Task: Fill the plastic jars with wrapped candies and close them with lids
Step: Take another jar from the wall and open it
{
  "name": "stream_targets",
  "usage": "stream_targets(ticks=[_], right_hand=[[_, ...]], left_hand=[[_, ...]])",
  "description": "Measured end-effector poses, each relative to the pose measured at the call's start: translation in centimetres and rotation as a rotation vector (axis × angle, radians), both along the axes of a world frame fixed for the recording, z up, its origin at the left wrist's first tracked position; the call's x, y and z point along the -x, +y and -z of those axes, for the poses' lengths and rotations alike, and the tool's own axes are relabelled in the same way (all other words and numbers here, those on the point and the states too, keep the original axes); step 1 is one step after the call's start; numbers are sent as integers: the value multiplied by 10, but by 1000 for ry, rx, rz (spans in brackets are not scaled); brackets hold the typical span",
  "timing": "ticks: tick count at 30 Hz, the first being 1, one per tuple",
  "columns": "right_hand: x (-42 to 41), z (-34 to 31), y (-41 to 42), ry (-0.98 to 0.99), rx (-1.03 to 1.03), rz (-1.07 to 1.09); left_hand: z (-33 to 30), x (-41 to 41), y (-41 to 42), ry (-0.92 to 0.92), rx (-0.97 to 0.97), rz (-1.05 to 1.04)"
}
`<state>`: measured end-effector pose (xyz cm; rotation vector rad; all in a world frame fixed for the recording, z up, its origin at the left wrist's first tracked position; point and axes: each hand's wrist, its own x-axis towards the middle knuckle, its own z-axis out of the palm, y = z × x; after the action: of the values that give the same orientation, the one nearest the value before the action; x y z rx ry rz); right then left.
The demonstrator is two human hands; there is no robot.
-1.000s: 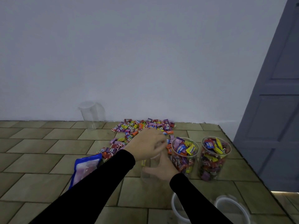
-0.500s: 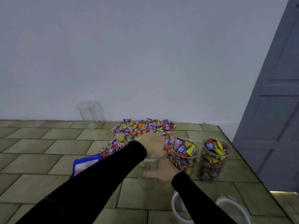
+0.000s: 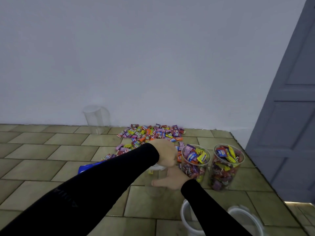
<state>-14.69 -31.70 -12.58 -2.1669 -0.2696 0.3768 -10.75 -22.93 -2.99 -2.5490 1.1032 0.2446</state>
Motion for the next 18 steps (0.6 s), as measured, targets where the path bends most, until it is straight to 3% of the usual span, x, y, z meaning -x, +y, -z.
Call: stream_targets(ticks=[13,15,18], right_hand=[[2,-9,0,-6,157,-48],[1,-7,-1,12,134,-19],[1,-4,0,26,0,14]], left_hand=[[-5,-1,1,-32,-33,89],[-7,1,-1,-13,68,82],[0,3,11,92,429,5]])
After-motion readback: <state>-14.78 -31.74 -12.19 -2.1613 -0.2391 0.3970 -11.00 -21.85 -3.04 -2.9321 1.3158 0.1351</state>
